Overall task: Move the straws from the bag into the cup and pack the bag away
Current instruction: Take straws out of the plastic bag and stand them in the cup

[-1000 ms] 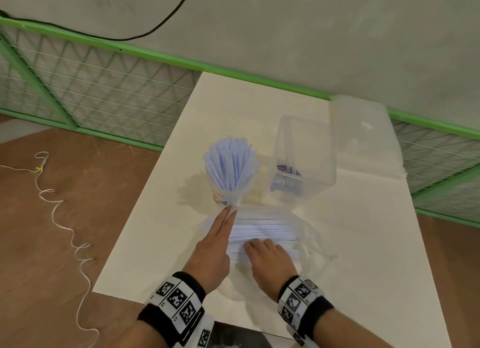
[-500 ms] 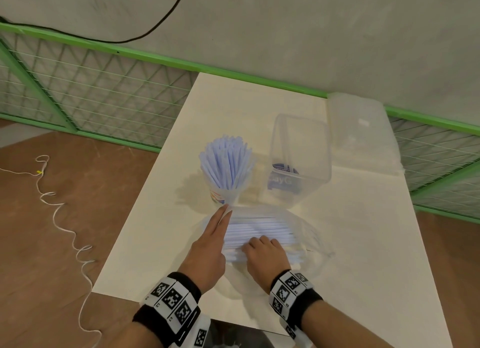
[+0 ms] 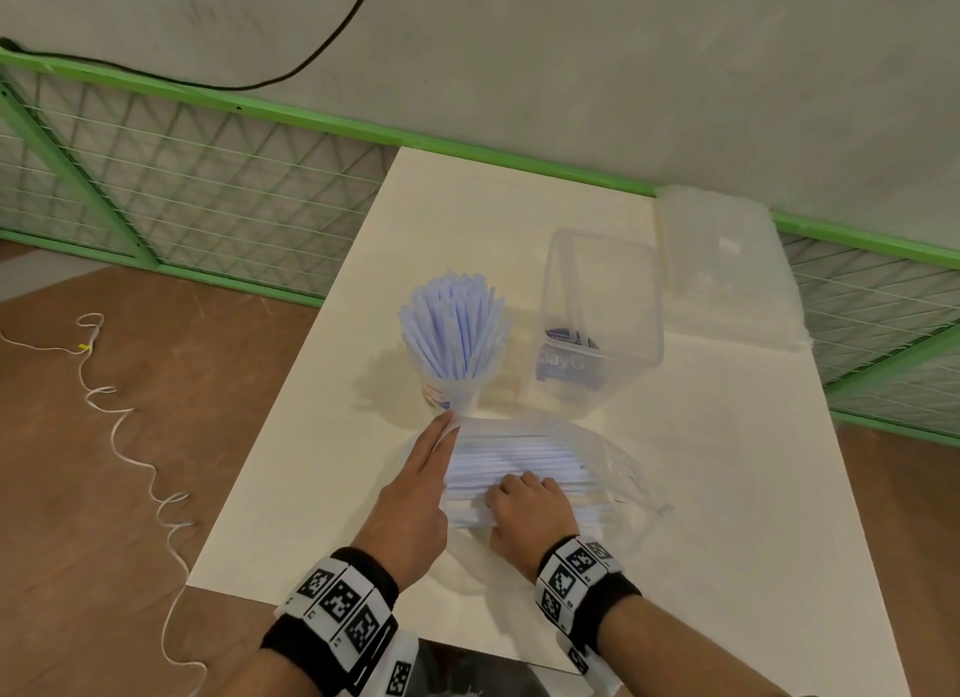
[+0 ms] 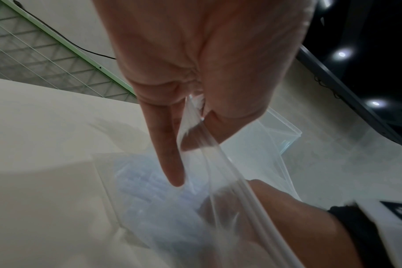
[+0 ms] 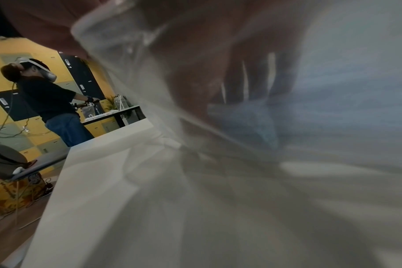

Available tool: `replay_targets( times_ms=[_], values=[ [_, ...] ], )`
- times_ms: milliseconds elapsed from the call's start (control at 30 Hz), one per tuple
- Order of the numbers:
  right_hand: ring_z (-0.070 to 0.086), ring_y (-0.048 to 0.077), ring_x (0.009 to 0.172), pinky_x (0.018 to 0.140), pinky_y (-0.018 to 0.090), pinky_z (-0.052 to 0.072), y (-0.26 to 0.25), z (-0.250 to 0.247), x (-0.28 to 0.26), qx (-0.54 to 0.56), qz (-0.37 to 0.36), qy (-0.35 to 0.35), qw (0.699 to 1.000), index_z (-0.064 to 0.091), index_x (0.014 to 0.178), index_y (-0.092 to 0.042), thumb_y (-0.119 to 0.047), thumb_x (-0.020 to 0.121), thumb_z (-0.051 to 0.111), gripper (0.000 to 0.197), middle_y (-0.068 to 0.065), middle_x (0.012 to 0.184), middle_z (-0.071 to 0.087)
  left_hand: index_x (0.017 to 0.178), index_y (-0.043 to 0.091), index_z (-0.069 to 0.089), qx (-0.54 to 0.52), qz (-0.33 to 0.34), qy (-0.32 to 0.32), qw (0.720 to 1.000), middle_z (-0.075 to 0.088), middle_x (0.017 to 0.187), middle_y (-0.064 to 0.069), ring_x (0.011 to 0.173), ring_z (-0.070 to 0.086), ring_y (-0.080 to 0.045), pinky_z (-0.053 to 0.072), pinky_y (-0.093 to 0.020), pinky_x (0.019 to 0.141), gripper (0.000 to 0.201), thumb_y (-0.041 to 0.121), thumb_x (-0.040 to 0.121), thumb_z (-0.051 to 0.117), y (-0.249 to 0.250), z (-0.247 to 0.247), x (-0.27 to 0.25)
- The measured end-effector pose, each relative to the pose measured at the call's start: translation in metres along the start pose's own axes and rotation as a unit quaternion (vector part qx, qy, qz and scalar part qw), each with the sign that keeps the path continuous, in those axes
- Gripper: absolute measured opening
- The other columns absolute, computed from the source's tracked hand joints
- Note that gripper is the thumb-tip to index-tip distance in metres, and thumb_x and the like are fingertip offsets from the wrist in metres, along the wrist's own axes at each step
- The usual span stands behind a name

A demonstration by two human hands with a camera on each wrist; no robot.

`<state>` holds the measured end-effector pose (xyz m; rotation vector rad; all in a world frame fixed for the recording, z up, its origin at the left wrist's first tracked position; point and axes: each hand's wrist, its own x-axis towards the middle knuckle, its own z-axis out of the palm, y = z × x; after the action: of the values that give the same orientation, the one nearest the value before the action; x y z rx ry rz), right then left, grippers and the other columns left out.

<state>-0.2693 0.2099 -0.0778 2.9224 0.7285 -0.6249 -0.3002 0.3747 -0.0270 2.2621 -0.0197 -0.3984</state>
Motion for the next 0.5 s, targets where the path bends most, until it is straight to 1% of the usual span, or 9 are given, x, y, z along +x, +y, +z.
replay_targets(
  times_ms=[33, 67, 100, 167, 200, 300, 367, 433, 500],
  values=[
    [0.057, 0.033, 0.103, 0.091, 0.044, 0.04, 0.0004, 0.0012, 0.0003, -0.014, -0.004, -0.001, 1.0, 0.062, 0.111, -0.01, -0.013, 0.085, 0.052, 0.028, 0.011, 0.108, 0.064, 0.154, 0.033, 0.008, -0.001, 0.001, 0.001, 1.0, -0.008, 0.155, 0.032, 0.114, 0.05, -0.004, 0.047, -0.017, 0.086, 0.095, -0.016, 0.08, 0.043, 0.0002, -0.0001, -0.0002],
    [0.056, 0.033, 0.106, 0.094, 0.043, 0.037, 0.0003, 0.001, 0.0002, -0.023, -0.007, -0.007, 1.0, 0.058, 0.115, -0.01, -0.012, 0.088, 0.047, 0.03, 0.012, 0.112, 0.063, 0.154, 0.032, 0.008, -0.002, 0.003, 0.002, 1.0, -0.008, 0.156, 0.031, 0.116, 0.049, -0.004, 0.046, -0.016, 0.087, 0.095, -0.016, 0.08, 0.043, 0.0006, -0.0003, -0.0002],
    [0.056, 0.033, 0.106, 0.094, 0.043, 0.035, -0.0004, -0.0011, 0.0002, -0.032, -0.009, -0.014, 0.999, 0.057, 0.116, -0.011, -0.012, 0.089, 0.045, 0.03, 0.012, 0.112, 0.063, 0.154, 0.032, 0.008, -0.003, 0.003, 0.003, 1.0, -0.007, 0.156, 0.03, 0.116, 0.049, -0.004, 0.046, -0.016, 0.088, 0.095, -0.016, 0.08, 0.043, 0.001, -0.0004, -0.0003],
    [0.057, 0.033, 0.106, 0.094, 0.042, 0.035, -0.0014, -0.0025, 0.0004, -0.039, -0.013, -0.027, 0.999, 0.056, 0.116, -0.011, -0.012, 0.088, 0.046, 0.029, 0.011, 0.111, 0.065, 0.154, 0.033, 0.009, -0.006, 0.003, 0.004, 1.0, -0.006, 0.157, 0.03, 0.113, 0.049, -0.003, 0.045, -0.015, 0.089, 0.094, -0.016, 0.08, 0.042, 0.0011, -0.0005, -0.0003],
    [0.057, 0.033, 0.106, 0.094, 0.042, 0.035, -0.0016, -0.0031, 0.0007, -0.038, -0.016, -0.032, 0.999, 0.056, 0.116, -0.011, -0.013, 0.088, 0.047, 0.029, 0.011, 0.111, 0.065, 0.154, 0.032, 0.009, -0.007, 0.004, 0.004, 1.0, -0.006, 0.157, 0.03, 0.113, 0.048, -0.003, 0.044, -0.013, 0.088, 0.094, -0.016, 0.08, 0.042, 0.0007, -0.0005, -0.0005],
    [0.055, 0.032, 0.11, 0.096, 0.042, 0.037, 0.0008, -0.0018, 0.001, -0.034, -0.024, -0.039, 0.998, 0.057, 0.12, -0.011, -0.021, 0.09, 0.05, 0.033, 0.011, 0.117, 0.062, 0.154, 0.033, 0.009, -0.011, 0.005, 0.002, 1.0, -0.007, 0.156, 0.031, 0.112, 0.045, 0.0, 0.04, -0.008, 0.085, 0.096, -0.017, 0.079, 0.042, -0.0015, -0.0006, 0.0005],
    [0.054, 0.033, 0.111, 0.096, 0.042, 0.038, 0.0026, -0.0002, -0.001, -0.02, -0.023, -0.038, 0.999, 0.055, 0.122, -0.012, -0.023, 0.09, 0.05, 0.035, 0.011, 0.119, 0.06, 0.154, 0.033, 0.008, -0.011, 0.005, 0.0, 1.0, -0.008, 0.156, 0.031, 0.11, 0.044, 0.002, 0.039, -0.004, 0.081, 0.096, -0.017, 0.079, 0.043, -0.0021, -0.0009, 0.0007],
    [0.055, 0.033, 0.109, 0.094, 0.042, 0.039, 0.0051, 0.0027, -0.0038, -0.001, -0.024, -0.016, 1.0, 0.052, 0.124, -0.012, -0.02, 0.089, 0.05, 0.036, 0.011, 0.118, 0.06, 0.154, 0.032, 0.008, -0.008, 0.01, 0.0, 1.0, -0.007, 0.157, 0.03, 0.106, 0.044, 0.004, 0.038, -0.002, 0.078, 0.096, -0.017, 0.079, 0.043, -0.0019, -0.0014, 0.0006],
    [0.06, 0.033, 0.101, 0.087, 0.042, 0.043, 0.0059, 0.0021, -0.0068, 0.009, -0.029, -0.009, 1.0, 0.054, 0.122, -0.013, -0.016, 0.083, 0.056, 0.039, 0.01, 0.11, 0.065, 0.154, 0.031, 0.009, -0.006, 0.012, 0.001, 1.0, -0.006, 0.157, 0.029, 0.102, 0.046, 0.003, 0.042, -0.005, 0.078, 0.096, -0.017, 0.078, 0.043, -0.0013, -0.002, 0.0002]
  ],
)
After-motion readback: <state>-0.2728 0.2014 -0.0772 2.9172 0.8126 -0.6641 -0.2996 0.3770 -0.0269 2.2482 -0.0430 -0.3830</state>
